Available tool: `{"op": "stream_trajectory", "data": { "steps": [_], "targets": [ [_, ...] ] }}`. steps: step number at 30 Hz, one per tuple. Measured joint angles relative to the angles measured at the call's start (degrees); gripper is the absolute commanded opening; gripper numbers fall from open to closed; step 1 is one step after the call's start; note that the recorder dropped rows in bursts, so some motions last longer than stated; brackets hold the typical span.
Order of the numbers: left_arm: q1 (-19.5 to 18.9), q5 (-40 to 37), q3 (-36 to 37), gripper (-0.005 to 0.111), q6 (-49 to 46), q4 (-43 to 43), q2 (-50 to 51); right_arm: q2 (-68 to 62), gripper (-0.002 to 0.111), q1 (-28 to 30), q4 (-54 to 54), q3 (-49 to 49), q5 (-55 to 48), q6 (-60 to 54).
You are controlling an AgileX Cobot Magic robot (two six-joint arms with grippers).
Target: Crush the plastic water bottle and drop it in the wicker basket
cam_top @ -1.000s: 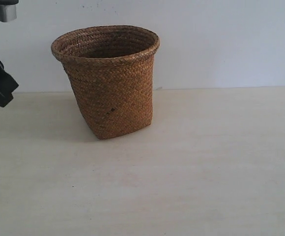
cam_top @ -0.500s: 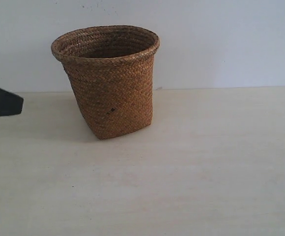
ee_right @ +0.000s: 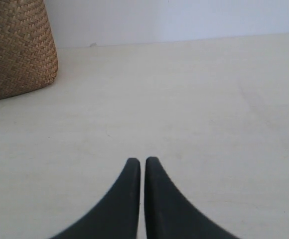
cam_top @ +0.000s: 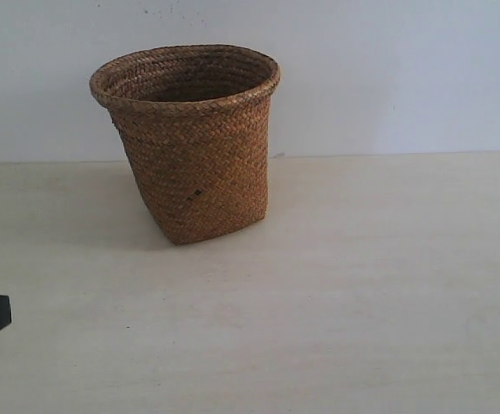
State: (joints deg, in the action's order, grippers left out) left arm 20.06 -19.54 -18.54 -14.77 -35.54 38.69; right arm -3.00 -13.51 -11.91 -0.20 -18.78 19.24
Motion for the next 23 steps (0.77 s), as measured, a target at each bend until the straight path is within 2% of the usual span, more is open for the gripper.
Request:
{"op": "stream_trajectory", "data": {
  "steps": [10,23],
  "targets": [
    [0.0,2.2,5.9,0.004,-0.3,-0.5,-0.5,0.0,0.0,0.0,0.0,0.0,0.0,0.0],
    [0.0,3.5,6.3,0.004,-0.3,-1.1,-0.5,0.0,0.0,0.0,0.0,0.0,0.0,0.0]
  ]
}}
